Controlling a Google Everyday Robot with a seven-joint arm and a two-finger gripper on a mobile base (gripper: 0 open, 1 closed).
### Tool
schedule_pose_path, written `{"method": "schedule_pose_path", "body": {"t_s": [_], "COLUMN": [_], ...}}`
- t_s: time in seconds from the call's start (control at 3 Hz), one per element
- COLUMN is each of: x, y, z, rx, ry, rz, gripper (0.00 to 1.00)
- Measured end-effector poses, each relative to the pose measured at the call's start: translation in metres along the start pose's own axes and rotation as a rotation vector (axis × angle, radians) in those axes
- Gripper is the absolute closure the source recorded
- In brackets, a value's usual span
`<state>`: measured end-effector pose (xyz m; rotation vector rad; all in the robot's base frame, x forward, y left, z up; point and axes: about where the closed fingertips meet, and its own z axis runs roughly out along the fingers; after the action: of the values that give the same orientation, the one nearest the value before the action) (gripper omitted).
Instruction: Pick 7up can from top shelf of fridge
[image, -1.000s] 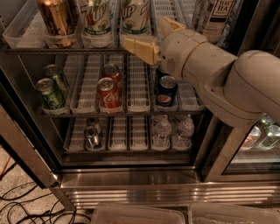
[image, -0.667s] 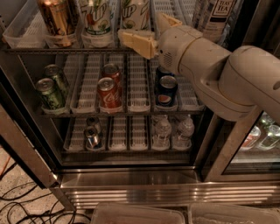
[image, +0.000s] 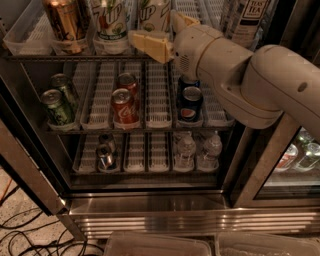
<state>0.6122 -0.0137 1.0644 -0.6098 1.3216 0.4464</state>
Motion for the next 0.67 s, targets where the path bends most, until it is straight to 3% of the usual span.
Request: {"method": "schedule_pose_path", "body": {"t_s": [0.67], "x": [0.0041], "y": [0.0011], "z": [0.0196], "rx": [-0.035], "ry": [0.004], "rz": [0.022], "gripper": [0.24]}}
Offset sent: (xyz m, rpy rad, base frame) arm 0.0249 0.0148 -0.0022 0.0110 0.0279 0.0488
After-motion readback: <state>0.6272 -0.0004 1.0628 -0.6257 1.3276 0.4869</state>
